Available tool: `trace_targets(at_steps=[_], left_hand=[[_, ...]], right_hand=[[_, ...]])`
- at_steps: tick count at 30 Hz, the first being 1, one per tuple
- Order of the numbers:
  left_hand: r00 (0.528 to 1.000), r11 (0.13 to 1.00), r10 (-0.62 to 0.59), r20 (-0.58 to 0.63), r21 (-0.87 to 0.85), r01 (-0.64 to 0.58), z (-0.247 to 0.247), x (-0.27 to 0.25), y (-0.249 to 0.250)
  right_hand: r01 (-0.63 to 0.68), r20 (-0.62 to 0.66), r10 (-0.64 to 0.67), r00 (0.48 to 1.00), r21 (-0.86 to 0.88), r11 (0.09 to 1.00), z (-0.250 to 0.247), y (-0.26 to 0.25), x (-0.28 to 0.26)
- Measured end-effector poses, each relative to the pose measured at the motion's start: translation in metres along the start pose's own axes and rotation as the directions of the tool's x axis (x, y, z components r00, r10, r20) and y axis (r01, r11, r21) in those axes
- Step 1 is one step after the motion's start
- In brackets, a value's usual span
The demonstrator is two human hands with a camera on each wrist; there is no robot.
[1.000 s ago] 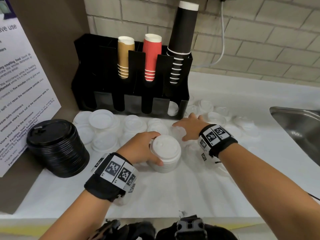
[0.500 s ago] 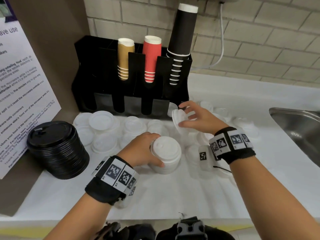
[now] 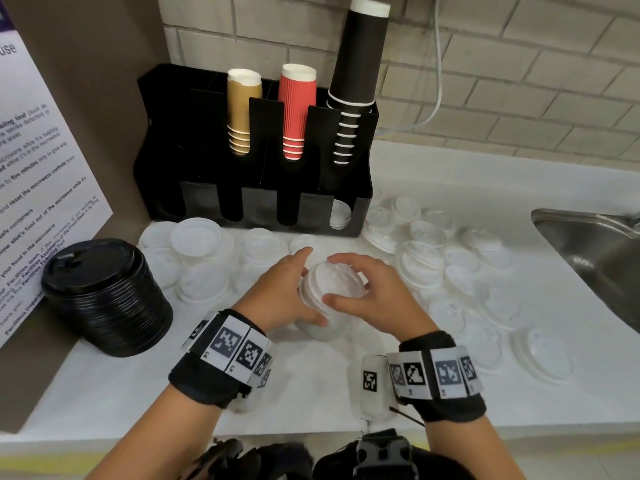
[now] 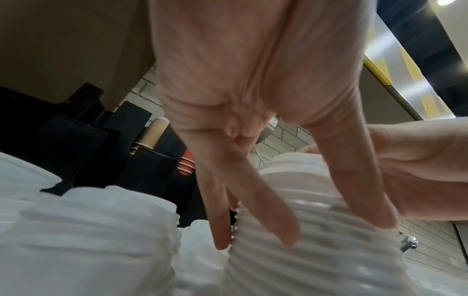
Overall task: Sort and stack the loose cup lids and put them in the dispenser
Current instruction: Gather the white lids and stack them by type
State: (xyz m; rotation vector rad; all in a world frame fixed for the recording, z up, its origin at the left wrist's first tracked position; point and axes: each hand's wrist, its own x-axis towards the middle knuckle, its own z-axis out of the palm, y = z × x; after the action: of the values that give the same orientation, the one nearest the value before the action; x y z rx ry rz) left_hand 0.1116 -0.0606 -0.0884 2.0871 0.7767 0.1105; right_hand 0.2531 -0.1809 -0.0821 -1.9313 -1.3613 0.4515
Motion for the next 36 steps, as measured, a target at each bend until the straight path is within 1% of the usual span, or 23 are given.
trace_targets(at_steps=[3,5,15,18,20,22,23,24,25,26,27,28,29,30,31,32,34,36], left_hand=[[1.000,0.999,0.002,0.000,-0.044,-0.002,0.001,0.000,-0.001],[1.000,0.999,0.009,-0.003,-0.051,-0.009,0.001,0.001,-0.001],[0.999,0.998,0.039,-0.008,0.056,-0.038,0.001,0.001,0.001],[0.999,0.998,0.038,0.007,0.047,-0.038,0.000,-0.001,0.003],[0.997,0.996,0.078,0.010,0.037,-0.078,0.000,-0.002,0.005],[0.995,0.995,0.095,0.004,0.026,-0.095,0.000,-0.003,0.007],[0.996,0.995,0.093,0.000,0.024,-0.093,-0.001,-0.002,0.009],[0.996,0.996,0.089,-0.001,0.027,-0.089,-0.001,-0.002,0.009],[0.996,0.996,0.087,0.001,0.033,-0.087,-0.002,-0.002,0.010],[0.996,0.995,0.088,0.004,0.039,-0.088,-0.002,-0.002,0.010],[0.996,0.995,0.090,0.006,0.040,-0.090,-0.002,-0.001,0.010],[0.996,0.995,0.089,0.005,0.034,-0.089,-0.002,-0.001,0.009],[0.996,0.996,0.087,0.003,0.028,-0.087,-0.002,-0.002,0.009],[0.996,0.996,0.086,0.001,0.024,-0.086,-0.002,-0.002,0.009],[0.996,0.996,0.086,0.000,0.022,-0.086,-0.002,-0.002,0.009],[0.996,0.996,0.085,0.002,0.020,-0.085,-0.002,-0.001,0.009],[0.997,0.997,0.080,0.008,0.022,-0.081,-0.002,-0.001,0.009],[0.997,0.997,0.075,0.008,0.023,-0.076,-0.002,0.000,0.008]], right_hand=[[0.004,-0.016,-0.005,1.000,-0.038,0.999,0.005,-0.003,0.000],[0.008,-0.001,-0.008,1.000,-0.069,0.998,0.006,-0.005,0.001],[0.012,0.049,0.000,0.999,-0.253,0.967,0.010,-0.015,0.002],[0.002,0.037,0.007,0.999,-0.243,0.970,0.012,-0.015,0.002],[-0.013,0.046,0.023,0.999,-0.219,0.976,0.012,-0.013,0.000],[-0.043,0.061,0.051,0.997,-0.128,0.991,0.006,-0.009,-0.001],[-0.074,0.043,0.077,0.996,-0.071,0.995,-0.001,-0.005,0.000],[-0.115,0.002,0.115,0.993,-0.049,0.992,-0.009,0.000,0.002],[-0.173,-0.050,0.169,0.984,-0.100,0.980,-0.018,0.007,0.005],[-0.259,-0.091,0.244,0.965,-0.229,0.938,-0.030,0.015,0.008],[-0.360,-0.109,0.345,0.932,-0.392,0.846,-0.040,0.023,0.011],[-0.441,-0.113,0.455,0.883,-0.531,0.724,-0.049,0.032,0.012],[-0.486,-0.111,0.544,0.832,-0.618,0.618,-0.056,0.039,0.013],[-0.508,-0.103,0.604,0.790,-0.661,0.552,-0.061,0.045,0.014],[-0.518,-0.092,0.638,0.764,-0.678,0.522,-0.064,0.050,0.015],[-0.520,-0.084,0.653,0.753,-0.685,0.510,-0.067,0.053,0.016],[-0.522,-0.089,0.655,0.751,-0.689,0.504,-0.071,0.057,0.021],[-0.523,-0.104,0.641,0.761,-0.682,0.511,-0.074,0.058,0.028]])
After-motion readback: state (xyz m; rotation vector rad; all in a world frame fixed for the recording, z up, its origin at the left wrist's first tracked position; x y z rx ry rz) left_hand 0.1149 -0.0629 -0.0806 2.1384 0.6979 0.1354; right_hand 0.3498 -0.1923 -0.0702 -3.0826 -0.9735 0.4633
